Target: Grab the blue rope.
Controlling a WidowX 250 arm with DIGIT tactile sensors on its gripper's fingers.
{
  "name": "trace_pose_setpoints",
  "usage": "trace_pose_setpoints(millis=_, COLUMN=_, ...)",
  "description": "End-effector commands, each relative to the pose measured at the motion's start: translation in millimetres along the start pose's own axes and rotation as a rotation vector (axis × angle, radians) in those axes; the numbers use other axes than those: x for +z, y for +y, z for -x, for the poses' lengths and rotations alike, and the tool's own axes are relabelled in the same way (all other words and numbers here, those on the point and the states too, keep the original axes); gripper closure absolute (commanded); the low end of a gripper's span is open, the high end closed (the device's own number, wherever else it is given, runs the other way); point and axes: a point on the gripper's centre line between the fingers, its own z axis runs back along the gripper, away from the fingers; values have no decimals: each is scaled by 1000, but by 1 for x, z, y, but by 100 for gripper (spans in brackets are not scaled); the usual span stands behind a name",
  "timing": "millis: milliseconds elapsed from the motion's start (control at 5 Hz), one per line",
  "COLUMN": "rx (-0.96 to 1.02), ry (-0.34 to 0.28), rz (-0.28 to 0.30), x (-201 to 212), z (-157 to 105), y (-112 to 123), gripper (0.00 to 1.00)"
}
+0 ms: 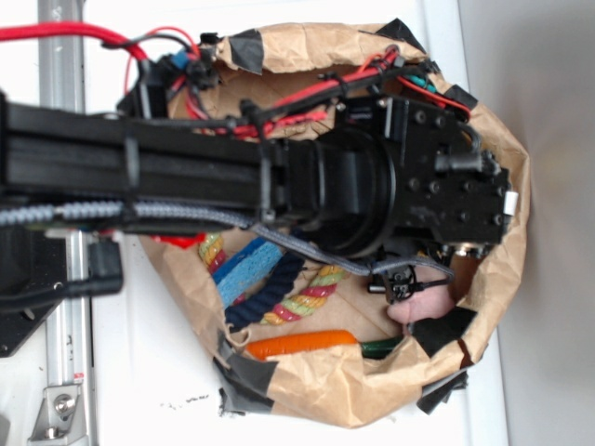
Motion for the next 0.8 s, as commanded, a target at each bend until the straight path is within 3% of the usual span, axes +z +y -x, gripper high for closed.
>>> trace_pose_setpoints(millis=0, rx=402, ry=-18, rz=150, x=59, z=47, y=32, gripper=100)
trace_pose_setpoints(millis=200, rx=494, ry=-67, rz=220, x=102, z=78, y=47, gripper=100)
trace_pose_setpoints(millis=400, rx=532, ry=-93, rz=248, x=143, z=90, y=54, gripper=100)
trace_pose_setpoints(millis=600, rx=544, ry=-75, rz=239, x=141, z=87, y=51, gripper=100)
